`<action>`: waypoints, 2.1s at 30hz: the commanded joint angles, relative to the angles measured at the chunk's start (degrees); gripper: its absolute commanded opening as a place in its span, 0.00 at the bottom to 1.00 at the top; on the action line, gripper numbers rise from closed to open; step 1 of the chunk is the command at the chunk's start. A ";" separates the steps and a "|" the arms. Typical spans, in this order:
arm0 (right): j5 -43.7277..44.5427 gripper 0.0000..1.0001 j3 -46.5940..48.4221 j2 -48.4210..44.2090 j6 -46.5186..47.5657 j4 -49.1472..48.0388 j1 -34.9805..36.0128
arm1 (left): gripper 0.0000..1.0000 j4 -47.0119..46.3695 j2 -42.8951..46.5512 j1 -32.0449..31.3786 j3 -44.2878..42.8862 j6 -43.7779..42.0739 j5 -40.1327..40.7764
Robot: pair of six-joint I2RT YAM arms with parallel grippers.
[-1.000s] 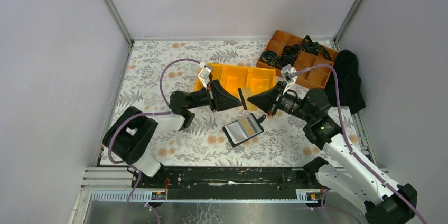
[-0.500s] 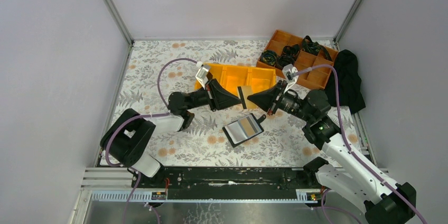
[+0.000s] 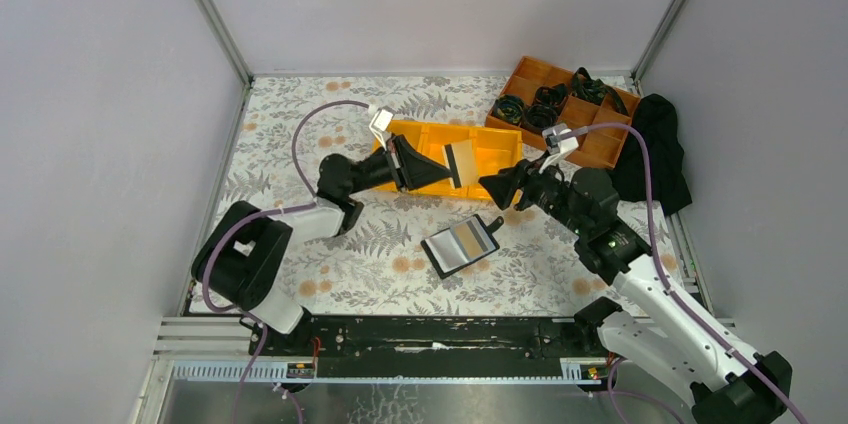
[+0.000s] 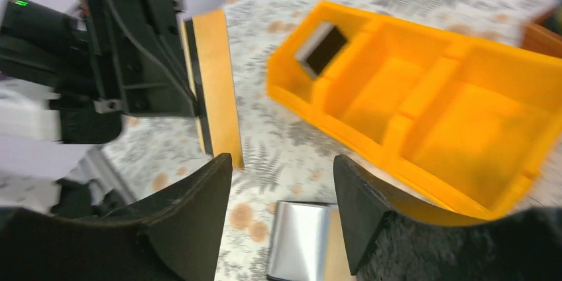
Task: Take the credit cards out of the card holder
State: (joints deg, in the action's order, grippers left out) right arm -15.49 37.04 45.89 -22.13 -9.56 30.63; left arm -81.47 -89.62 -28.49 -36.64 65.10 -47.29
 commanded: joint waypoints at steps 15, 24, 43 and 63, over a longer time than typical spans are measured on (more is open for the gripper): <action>15.17 0.65 3.63 14.18 5.78 7.70 0.06 | 0.00 109.48 -7.67 9.38 -45.08 -49.10 25.13; 13.88 0.65 2.38 18.87 4.74 5.09 0.04 | 0.00 123.39 -20.03 12.05 -58.97 -58.83 28.96; 14.01 0.65 2.80 20.62 5.28 4.33 0.04 | 0.00 129.99 -27.39 13.29 -72.80 -58.25 33.02; 13.28 0.66 3.50 23.63 5.08 5.86 0.04 | 0.00 136.56 -34.94 12.66 -76.43 -59.22 37.82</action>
State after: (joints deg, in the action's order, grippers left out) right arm -1.23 37.76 69.56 -17.74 -2.20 30.63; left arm 53.01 -122.13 -15.70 -110.91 7.03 -10.15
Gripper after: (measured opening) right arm 0.655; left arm 0.009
